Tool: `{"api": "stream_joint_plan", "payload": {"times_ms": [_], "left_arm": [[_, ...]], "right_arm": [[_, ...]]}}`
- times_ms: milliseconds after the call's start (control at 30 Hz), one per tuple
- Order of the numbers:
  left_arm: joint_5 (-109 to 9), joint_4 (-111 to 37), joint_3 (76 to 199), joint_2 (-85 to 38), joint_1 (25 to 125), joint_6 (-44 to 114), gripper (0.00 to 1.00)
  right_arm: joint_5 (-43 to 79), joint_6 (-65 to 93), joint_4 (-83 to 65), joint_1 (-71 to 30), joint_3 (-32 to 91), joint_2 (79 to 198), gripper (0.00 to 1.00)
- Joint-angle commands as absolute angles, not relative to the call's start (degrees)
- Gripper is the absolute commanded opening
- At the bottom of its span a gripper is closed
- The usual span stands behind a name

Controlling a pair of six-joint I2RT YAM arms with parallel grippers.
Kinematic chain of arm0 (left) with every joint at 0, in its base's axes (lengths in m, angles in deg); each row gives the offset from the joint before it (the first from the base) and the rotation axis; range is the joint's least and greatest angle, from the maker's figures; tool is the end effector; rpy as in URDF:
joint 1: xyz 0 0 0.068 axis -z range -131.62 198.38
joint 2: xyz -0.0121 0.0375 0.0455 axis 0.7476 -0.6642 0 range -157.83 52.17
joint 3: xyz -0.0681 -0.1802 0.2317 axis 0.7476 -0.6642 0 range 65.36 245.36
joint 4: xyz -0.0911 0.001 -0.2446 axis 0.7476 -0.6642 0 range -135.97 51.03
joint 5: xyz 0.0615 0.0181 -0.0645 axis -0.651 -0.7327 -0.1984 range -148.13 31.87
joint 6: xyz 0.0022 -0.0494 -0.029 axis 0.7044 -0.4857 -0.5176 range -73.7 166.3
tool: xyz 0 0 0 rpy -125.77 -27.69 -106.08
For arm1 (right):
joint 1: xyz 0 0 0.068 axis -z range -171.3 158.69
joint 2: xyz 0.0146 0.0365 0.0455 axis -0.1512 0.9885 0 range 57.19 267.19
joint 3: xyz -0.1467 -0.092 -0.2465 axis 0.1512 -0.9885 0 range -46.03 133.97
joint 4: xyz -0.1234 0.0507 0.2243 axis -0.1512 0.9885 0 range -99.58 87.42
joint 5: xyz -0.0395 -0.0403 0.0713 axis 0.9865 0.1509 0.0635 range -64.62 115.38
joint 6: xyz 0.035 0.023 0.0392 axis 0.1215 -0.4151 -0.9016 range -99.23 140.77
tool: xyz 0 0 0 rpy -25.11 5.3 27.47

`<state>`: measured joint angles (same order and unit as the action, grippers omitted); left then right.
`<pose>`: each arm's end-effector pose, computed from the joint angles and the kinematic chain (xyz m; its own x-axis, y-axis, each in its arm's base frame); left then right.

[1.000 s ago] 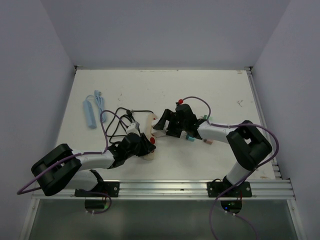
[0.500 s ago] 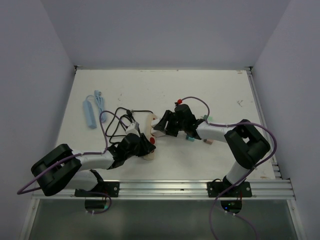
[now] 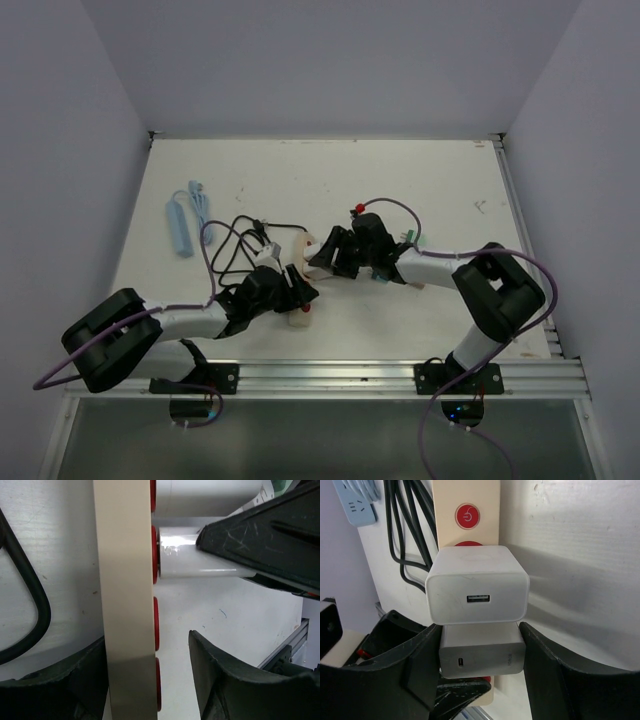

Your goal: Pull the plug off the socket

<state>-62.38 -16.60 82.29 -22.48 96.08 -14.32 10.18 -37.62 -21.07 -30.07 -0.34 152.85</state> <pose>0.1483 -0.1585 0.1555 -0.7982 -0.4139 -0.4376 0.0026 0.7241 -0.6897 0.2590 0.2217 0.1863 -0.9052 0.3272 -0.2713 0.0127 0.6588 0.7522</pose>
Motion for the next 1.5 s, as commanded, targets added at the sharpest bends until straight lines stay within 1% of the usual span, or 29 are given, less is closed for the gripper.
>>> {"api": "stream_joint_plan", "payload": {"times_ms": [0,133,233,333,367,433,467,500,533,600,667,967,1267,1467], "left_arm": [[-63.8,-23.9,83.2,-25.3,96.3,-12.2,0.64],[-63.0,-23.9,84.5,-28.1,96.4,-11.8,0.61],[-61.8,-23.7,85.2,-30.2,96.5,-11.9,0.57],[-61.2,-23.6,85.5,-31.5,96.7,-11.9,0.49],[-61.3,-23.7,85.5,-31.7,96.7,-12.0,0.42],[-61.6,-24.1,85.7,-31.9,96.8,-12.2,0.35],[-62.0,-24.7,85.7,-31.9,96.7,-12.2,0.25],[-62.3,-25.1,85.9,-31.8,96.7,-12.3,0.22],[-62.7,-25.4,85.9,-31.8,96.7,-12.3,0.12],[-63.0,-26.4,86.0,-31.8,96.7,-12.8,0.05],[-63.2,-27.7,86.0,-31.8,96.7,-13.8,0.0],[-65.9,-33.0,85.6,-31.3,96.5,-17.9,0.0],[-67.1,-35.5,84.3,-30.1,95.1,-20.2,0.0],[-67.4,-37.6,85.7,-32.1,94.9,-20.8,0.0]], "right_arm": [[6.3,-37.1,-23.5,-31.6,-0.6,148.3,0.0],[6.8,-36.7,-22.6,-32.3,-0.8,147.1,0.0],[6.8,-36.8,-22.4,-32.4,-0.6,146.9,0.0],[6.8,-36.8,-22.5,-32.6,-0.3,147.0,0.0],[6.8,-37.0,-22.5,-32.7,-0.2,147.0,0.0],[6.8,-37.1,-22.6,-33.0,0.0,147.1,0.0],[6.5,-37.1,-22.6,-33.0,0.0,147.2,0.0],[6.5,-37.1,-22.6,-33.1,0.0,147.2,0.0],[6.4,-37.3,-22.6,-33.1,-0.1,147.2,0.0],[6.5,-37.2,-22.4,-33.1,-0.3,146.8,0.0],[6.7,-37.1,-21.7,-33.1,-0.4,146.0,0.0],[6.2,-36.1,-20.4,-31.7,-1.5,143.3,0.0],[3.4,-36.2,-26.3,-28.6,-6.4,142.4,0.0],[3.9,-35.1,-20.8,-28.6,-3.1,140.3,0.0]]}}
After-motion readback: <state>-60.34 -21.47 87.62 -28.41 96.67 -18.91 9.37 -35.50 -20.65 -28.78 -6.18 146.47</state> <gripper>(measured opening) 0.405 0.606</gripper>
